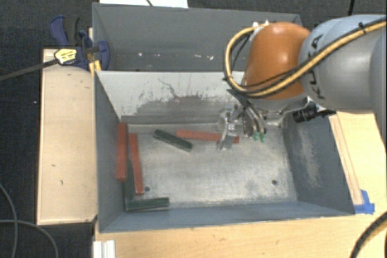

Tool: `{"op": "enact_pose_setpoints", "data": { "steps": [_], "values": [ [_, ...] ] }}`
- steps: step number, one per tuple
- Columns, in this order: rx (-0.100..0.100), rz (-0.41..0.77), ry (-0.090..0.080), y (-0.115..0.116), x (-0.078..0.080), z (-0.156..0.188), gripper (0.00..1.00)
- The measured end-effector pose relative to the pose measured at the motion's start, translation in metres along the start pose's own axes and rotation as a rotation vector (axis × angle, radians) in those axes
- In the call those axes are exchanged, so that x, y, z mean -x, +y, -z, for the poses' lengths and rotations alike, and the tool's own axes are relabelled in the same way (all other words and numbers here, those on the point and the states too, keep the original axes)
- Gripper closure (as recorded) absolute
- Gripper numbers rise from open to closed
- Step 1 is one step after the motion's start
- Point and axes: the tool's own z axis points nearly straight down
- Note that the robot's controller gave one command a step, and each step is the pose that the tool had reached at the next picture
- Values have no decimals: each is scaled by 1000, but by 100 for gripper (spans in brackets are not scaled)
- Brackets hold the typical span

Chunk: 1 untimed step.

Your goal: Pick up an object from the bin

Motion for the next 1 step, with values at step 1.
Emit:
{"op": "enact_pose_setpoints", "data": {
  "steps": [1],
  "values": [
    [0, 0, 0, 0, 0, 0, 100]
  ]
}}
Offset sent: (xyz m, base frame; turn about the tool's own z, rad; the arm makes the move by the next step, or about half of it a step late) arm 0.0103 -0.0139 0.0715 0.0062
